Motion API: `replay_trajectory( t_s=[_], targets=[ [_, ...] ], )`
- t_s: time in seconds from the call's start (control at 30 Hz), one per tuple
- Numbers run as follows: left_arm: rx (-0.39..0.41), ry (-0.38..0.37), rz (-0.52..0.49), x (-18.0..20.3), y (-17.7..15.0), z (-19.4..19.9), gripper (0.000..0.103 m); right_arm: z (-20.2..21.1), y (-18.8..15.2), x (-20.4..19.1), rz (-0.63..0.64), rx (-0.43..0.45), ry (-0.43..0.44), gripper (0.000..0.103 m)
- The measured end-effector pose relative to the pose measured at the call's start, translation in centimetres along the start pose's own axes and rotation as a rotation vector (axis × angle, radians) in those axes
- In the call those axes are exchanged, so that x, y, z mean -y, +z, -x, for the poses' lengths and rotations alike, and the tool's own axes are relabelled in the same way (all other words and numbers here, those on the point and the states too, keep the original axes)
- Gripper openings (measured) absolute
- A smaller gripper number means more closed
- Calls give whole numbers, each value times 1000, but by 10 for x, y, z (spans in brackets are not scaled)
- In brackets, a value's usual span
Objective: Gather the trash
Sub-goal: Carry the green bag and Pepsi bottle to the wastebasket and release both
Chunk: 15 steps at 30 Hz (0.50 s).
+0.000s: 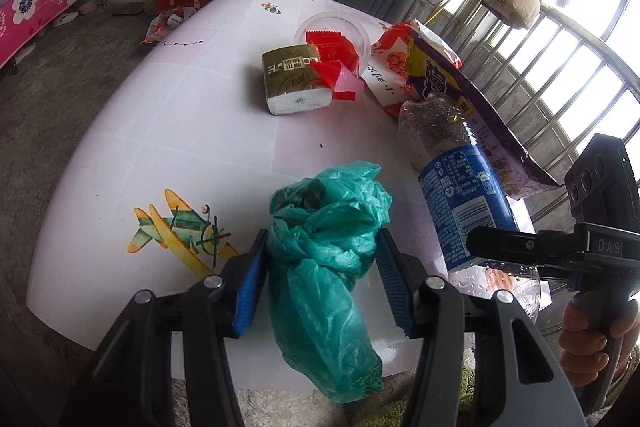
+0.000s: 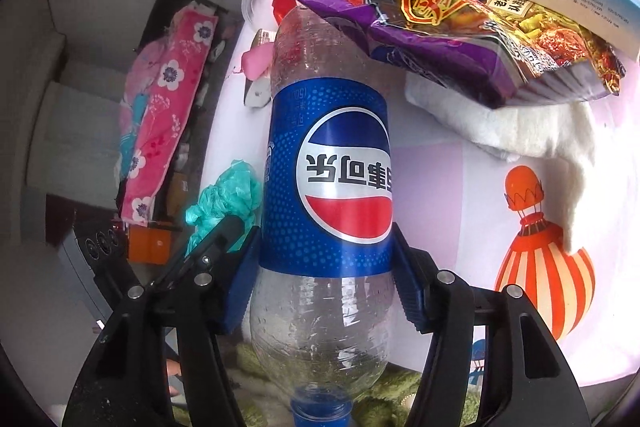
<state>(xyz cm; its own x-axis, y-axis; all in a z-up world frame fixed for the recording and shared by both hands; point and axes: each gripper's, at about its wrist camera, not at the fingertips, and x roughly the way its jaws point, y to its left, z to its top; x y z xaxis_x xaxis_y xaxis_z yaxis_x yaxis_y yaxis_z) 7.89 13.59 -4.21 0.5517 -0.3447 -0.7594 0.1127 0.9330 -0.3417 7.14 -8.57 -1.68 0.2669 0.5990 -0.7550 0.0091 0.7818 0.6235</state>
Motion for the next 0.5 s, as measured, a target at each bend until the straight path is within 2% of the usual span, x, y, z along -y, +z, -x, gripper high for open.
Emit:
replay_trajectory(
  t_s=[0.23, 0.5],
  targets=[
    [47, 8, 15, -5, 3, 24, 52, 7, 6, 0, 70, -9, 45, 57],
    [127, 25, 32, -7, 10, 62, 52, 19, 7, -12, 177, -11, 144, 57]
  ],
)
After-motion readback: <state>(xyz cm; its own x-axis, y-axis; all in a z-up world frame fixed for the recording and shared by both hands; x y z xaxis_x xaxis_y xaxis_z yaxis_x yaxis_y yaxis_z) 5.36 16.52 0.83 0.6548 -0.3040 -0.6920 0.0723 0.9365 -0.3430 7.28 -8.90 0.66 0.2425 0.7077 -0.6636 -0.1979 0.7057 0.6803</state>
